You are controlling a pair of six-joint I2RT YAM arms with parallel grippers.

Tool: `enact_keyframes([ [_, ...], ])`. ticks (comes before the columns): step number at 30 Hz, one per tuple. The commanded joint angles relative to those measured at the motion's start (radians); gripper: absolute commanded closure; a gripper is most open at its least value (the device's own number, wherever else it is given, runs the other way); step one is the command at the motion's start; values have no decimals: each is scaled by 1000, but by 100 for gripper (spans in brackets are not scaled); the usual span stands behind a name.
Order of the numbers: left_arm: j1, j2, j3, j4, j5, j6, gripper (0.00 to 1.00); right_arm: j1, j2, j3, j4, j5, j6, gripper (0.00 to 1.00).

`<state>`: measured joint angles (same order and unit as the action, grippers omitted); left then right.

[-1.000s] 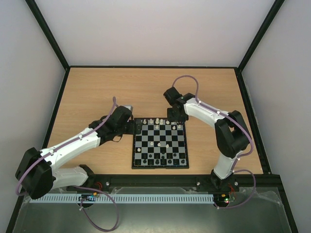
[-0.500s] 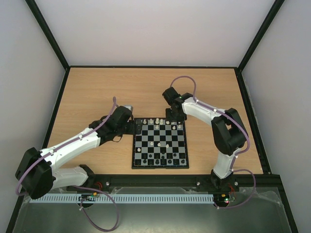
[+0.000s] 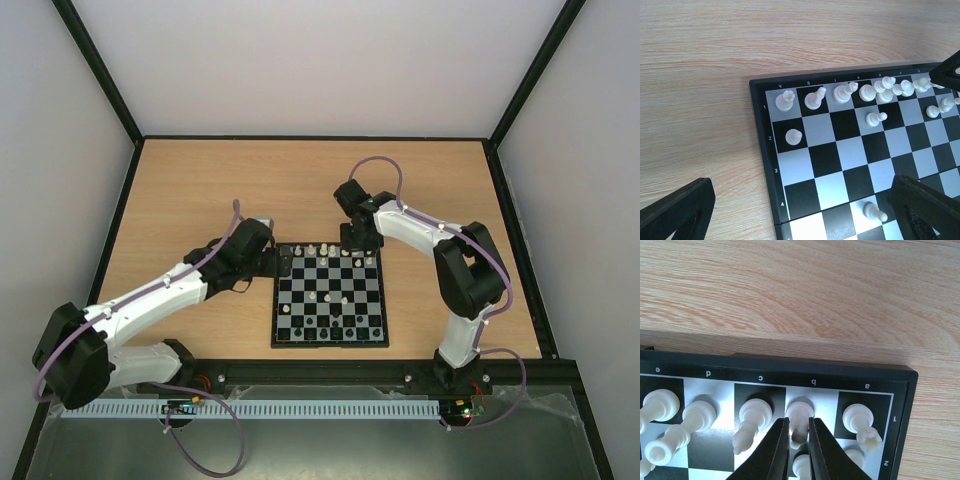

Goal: Set up the chess pieces on the board
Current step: Adjust the chess piece on the chessboard.

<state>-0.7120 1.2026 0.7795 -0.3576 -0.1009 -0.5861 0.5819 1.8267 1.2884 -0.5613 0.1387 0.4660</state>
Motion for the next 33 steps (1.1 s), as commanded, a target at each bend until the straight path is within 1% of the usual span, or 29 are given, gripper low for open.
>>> enact_keyframes([
  [1, 6, 12, 18, -16, -16, 7, 1, -5, 20, 5, -21, 1, -17, 89],
  [30, 6, 25, 24, -20, -13, 9, 1, -5, 10, -10, -28, 34, -20, 92],
  [32, 6, 25, 24, -20, -13, 8, 1, -5, 9, -8, -29, 33, -21, 90],
  [33, 6, 25, 23, -20, -13, 9, 1, -5, 6, -8, -28, 29, -21, 86],
])
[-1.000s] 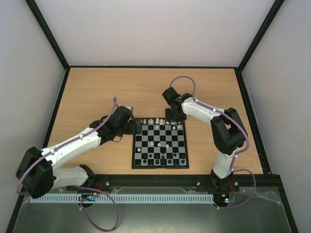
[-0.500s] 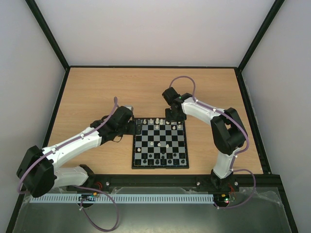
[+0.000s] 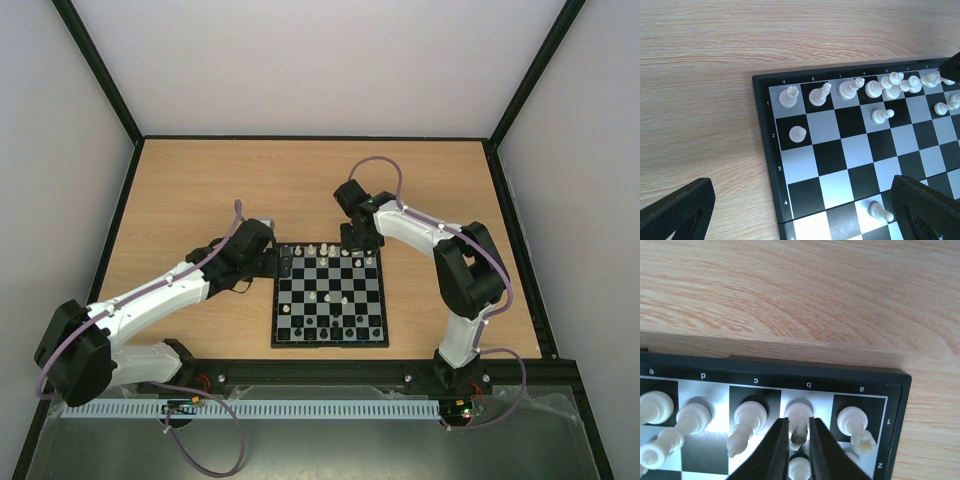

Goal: Set up the chess pieces on the board
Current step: Adjust the chess piece on the chessboard.

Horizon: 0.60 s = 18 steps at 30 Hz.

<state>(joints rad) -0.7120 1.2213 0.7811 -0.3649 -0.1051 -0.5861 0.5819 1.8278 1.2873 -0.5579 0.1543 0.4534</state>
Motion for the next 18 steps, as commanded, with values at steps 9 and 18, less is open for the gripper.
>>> enact_keyframes([
  [9, 6, 4, 24, -15, -12, 8, 1, -2, -45, 2, -28, -1, -15, 70],
  [18, 5, 28, 46, -24, -25, 1, 1, 11, -162, -5, -48, -13, -9, 57],
])
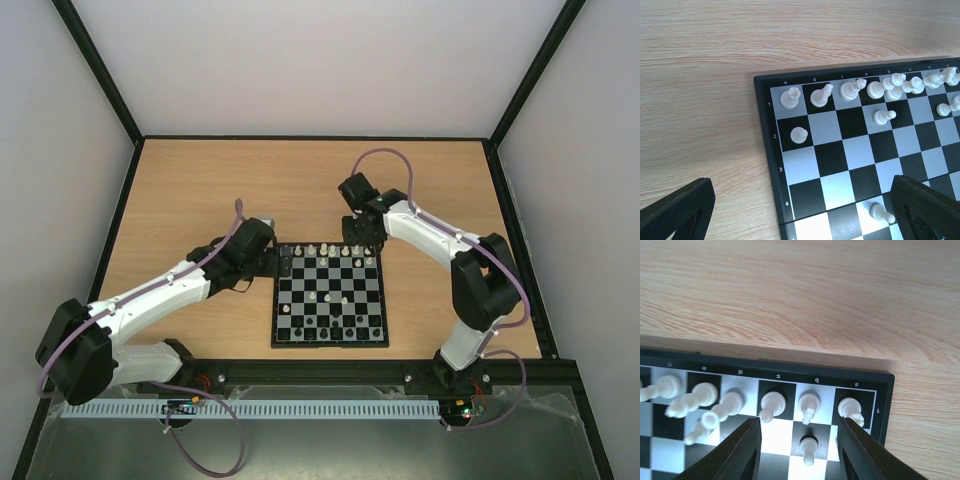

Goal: Set up the chess pieces on the board
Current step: Adjust the chess piece on the chessboard.

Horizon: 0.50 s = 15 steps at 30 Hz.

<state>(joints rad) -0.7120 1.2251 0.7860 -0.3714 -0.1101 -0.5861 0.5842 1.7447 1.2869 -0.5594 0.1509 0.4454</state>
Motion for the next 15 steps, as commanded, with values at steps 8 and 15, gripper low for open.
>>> enact_keyframes([
  [8, -41, 164, 153, -30, -79, -17, 3, 11, -189, -43, -47, -45, -11, 57],
  [15, -82, 360, 294, -13, -110, 5, 39, 12, -245, -71, -43, -78, -10, 58],
])
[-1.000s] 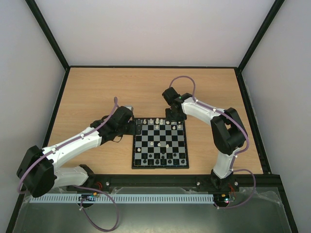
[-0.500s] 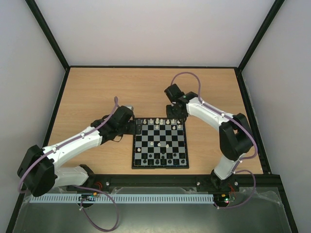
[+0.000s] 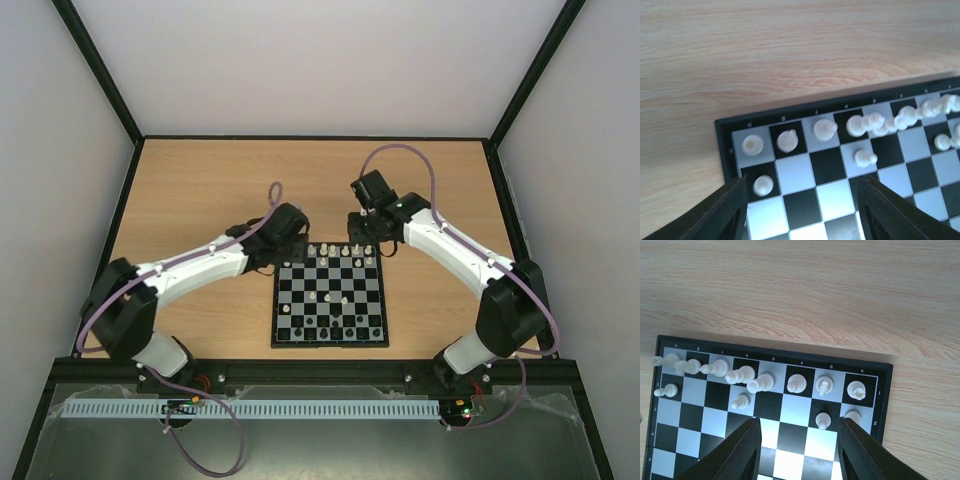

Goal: Set up the chess pieces on the board
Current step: Adjust the chess piece on the chessboard.

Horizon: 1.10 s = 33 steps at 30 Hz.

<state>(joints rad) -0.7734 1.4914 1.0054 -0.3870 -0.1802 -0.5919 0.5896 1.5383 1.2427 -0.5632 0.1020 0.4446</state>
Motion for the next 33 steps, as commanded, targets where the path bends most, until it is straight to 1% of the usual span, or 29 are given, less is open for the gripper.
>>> enact_keyframes([
  [1, -25, 122, 94, 2, -44, 15, 44, 7, -44, -29, -40, -29, -9, 58],
  [6, -27, 213, 150, -13, -90, 15, 64, 7, -56, -36, -34, -47, -10, 58],
  [9, -23, 238, 161, -16, -111, 11, 68, 9, -56, -38, -30, -60, -12, 58],
  [13, -17, 257, 167, -16, -121, -1, 68, 12, -58, -38, -25, -70, -13, 58],
  [17, -11, 280, 172, -9, -127, -5, 65, 14, -55, -39, -26, -77, -15, 58],
  [21, -2, 305, 177, -2, -118, -7, 64, 16, -55, -38, -27, -74, -15, 58],
  [29, 11, 322, 175, 4, -111, -15, 70, 19, -51, -40, -27, -71, -15, 59],
  [33, 14, 343, 178, 7, -99, -19, 75, 21, -51, -42, -28, -70, -15, 59],
])
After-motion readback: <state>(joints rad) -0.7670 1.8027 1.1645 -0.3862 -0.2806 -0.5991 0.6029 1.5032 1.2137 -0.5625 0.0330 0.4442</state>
